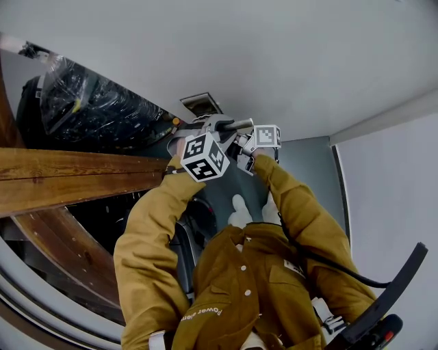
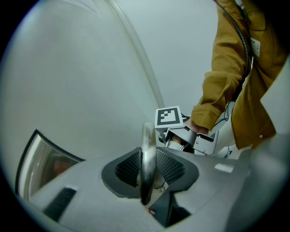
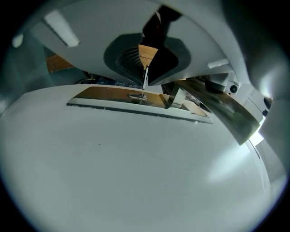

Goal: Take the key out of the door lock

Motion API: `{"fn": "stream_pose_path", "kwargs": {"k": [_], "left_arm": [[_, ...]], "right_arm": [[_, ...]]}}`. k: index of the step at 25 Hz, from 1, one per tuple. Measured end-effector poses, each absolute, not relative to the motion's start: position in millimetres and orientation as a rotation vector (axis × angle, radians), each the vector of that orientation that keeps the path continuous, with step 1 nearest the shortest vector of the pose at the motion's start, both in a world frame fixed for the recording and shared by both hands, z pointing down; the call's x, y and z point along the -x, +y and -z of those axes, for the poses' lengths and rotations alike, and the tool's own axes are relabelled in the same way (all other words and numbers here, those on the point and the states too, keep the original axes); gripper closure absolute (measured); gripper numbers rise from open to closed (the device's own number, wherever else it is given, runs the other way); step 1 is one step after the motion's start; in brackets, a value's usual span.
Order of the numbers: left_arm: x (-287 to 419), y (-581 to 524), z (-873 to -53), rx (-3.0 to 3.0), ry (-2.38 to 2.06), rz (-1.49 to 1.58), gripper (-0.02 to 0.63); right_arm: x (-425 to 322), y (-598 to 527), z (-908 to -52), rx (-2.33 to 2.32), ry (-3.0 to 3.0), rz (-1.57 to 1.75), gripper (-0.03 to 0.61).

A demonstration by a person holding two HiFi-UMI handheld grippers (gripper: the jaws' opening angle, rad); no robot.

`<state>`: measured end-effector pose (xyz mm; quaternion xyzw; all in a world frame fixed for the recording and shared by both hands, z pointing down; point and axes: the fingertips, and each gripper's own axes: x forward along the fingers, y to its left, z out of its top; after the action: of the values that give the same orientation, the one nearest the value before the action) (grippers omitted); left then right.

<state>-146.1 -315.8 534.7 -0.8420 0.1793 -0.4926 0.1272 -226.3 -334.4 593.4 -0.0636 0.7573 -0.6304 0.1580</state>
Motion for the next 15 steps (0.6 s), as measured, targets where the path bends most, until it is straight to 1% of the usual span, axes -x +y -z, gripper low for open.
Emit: {"fn": "stream_pose_path", "kwargs": {"k": [9, 15], "left_arm": [[141, -314, -534, 2.473, 0.521, 1.425, 0.503], [141, -307, -535, 2.480, 0.518, 1.414, 0.497]], "right_arm": [[221, -332, -592, 0.180, 2.153, 1.783, 0.546], [221, -321, -596, 0.213, 2.140, 1.889, 0.548]]}}
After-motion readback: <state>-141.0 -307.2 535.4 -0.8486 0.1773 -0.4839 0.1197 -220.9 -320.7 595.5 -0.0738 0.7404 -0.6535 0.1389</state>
